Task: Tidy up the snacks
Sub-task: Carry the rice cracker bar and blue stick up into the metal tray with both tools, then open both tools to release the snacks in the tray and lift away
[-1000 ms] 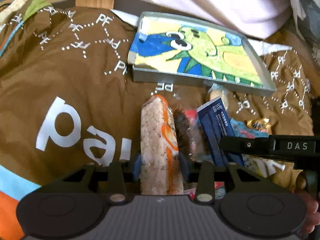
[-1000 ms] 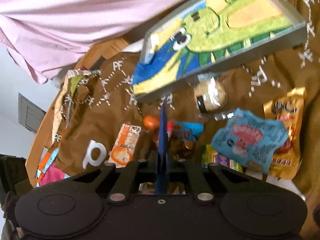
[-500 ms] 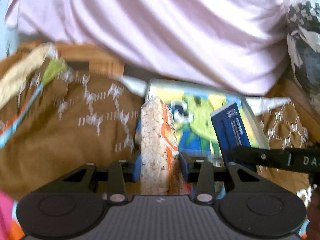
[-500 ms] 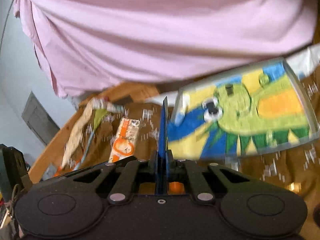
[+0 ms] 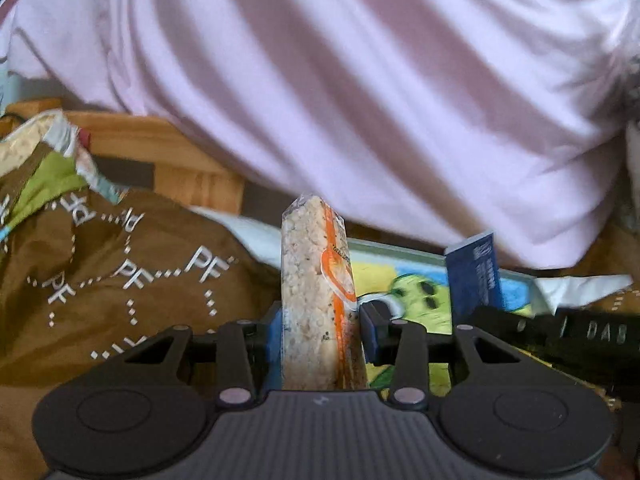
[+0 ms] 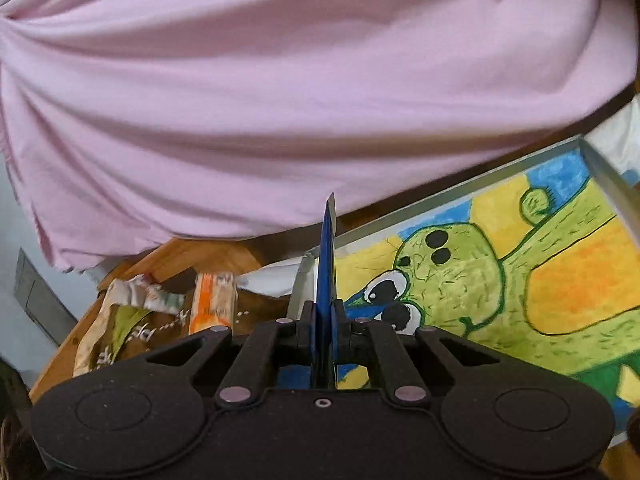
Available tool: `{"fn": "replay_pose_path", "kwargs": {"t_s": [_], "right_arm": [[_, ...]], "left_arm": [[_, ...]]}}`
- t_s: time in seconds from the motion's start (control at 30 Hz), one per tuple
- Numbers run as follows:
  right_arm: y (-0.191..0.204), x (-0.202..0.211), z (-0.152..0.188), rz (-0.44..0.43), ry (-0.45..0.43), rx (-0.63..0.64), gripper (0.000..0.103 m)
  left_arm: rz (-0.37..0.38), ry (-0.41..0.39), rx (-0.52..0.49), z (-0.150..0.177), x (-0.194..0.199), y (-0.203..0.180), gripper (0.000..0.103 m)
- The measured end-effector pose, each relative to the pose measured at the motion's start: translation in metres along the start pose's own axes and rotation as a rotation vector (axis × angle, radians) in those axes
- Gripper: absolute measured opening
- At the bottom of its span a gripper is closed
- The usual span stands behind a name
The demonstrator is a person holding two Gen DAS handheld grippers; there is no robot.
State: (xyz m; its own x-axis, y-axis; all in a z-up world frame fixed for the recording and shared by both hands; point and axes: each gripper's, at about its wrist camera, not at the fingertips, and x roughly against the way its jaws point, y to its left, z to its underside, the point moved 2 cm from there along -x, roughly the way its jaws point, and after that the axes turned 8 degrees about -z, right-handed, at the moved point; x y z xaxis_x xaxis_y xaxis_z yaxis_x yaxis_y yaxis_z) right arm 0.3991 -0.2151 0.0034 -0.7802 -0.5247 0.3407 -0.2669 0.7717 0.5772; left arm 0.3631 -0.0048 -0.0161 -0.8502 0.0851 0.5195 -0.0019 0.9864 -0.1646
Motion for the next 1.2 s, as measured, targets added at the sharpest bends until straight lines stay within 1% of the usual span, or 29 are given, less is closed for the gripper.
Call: {"fn": "replay_pose_path", "kwargs": {"t_s": [0.07, 0.23, 0.37, 0.53, 0.67, 0.8, 0.83, 0.87, 0.9, 0.93, 0.97, 1.0, 1.03, 1.1, 1.13, 1.17, 1.2], "right_arm": [[-0.006, -0.014, 0.003, -0.010, 0.007, -0.015, 0.007], [-0.024, -0.038, 0.014, -0.010, 0.058, -0.053, 0.007], [-0.033, -0.043, 0.021, 0.025, 0.076, -0.036, 0.007], [-0.039, -0.041, 0.022, 0.058, 0.082, -0.003, 0.009], [-0.042, -0.042, 0.023, 0.132, 0.111, 0.036, 0.018], [-0.046, -0.038, 0.027, 0.176, 0.135, 0.073, 0.024], [-0.047, -0.036, 0.028, 0.189, 0.135, 0.077, 0.027], [-0.048, -0.034, 0.027, 0.197, 0.132, 0.079, 0.034], [-0.049, -0.032, 0.027, 0.205, 0.129, 0.077, 0.037], [-0.050, -0.029, 0.026, 0.210, 0.127, 0.077, 0.037], [-0.050, -0.027, 0.025, 0.214, 0.125, 0.077, 0.040], [-0.051, -0.023, 0.024, 0.222, 0.120, 0.078, 0.045], [-0.050, -0.018, 0.022, 0.230, 0.111, 0.079, 0.048], [-0.049, -0.009, 0.019, 0.242, 0.094, 0.088, 0.060], [-0.047, -0.003, 0.017, 0.248, 0.084, 0.100, 0.062], [-0.044, 0.002, 0.015, 0.251, 0.074, 0.113, 0.067], [-0.040, 0.008, 0.014, 0.253, 0.061, 0.131, 0.071]], "left_arm": [[0.006, 0.017, 0.009, 0.005, -0.012, 0.004, 0.043], [0.015, 0.013, -0.038, 0.020, -0.032, 0.007, 0.043], [0.014, 0.048, -0.068, 0.031, -0.044, 0.003, 0.043], [0.048, 0.057, -0.127, 0.041, -0.050, -0.008, 0.043], [0.047, 0.105, -0.168, 0.049, -0.057, -0.013, 0.044], [0.039, 0.127, -0.163, 0.053, -0.058, -0.015, 0.046], [0.039, 0.131, -0.162, 0.052, -0.057, -0.016, 0.047], [0.040, 0.132, -0.161, 0.052, -0.057, -0.016, 0.048], [0.042, 0.132, -0.156, 0.051, -0.056, -0.015, 0.049], [0.048, 0.133, -0.146, 0.050, -0.056, -0.015, 0.054], [0.051, 0.136, -0.136, 0.049, -0.055, -0.013, 0.059], [0.050, 0.138, -0.125, 0.048, -0.054, -0.012, 0.061], [0.048, 0.139, -0.114, 0.046, -0.053, -0.011, 0.062], [0.054, 0.138, -0.088, 0.042, -0.048, -0.009, 0.066], [0.057, 0.133, -0.076, 0.039, -0.044, -0.008, 0.071], [0.054, 0.120, -0.062, 0.036, -0.038, -0.006, 0.078], [0.043, 0.103, -0.054, 0.033, -0.032, -0.006, 0.081]]}}
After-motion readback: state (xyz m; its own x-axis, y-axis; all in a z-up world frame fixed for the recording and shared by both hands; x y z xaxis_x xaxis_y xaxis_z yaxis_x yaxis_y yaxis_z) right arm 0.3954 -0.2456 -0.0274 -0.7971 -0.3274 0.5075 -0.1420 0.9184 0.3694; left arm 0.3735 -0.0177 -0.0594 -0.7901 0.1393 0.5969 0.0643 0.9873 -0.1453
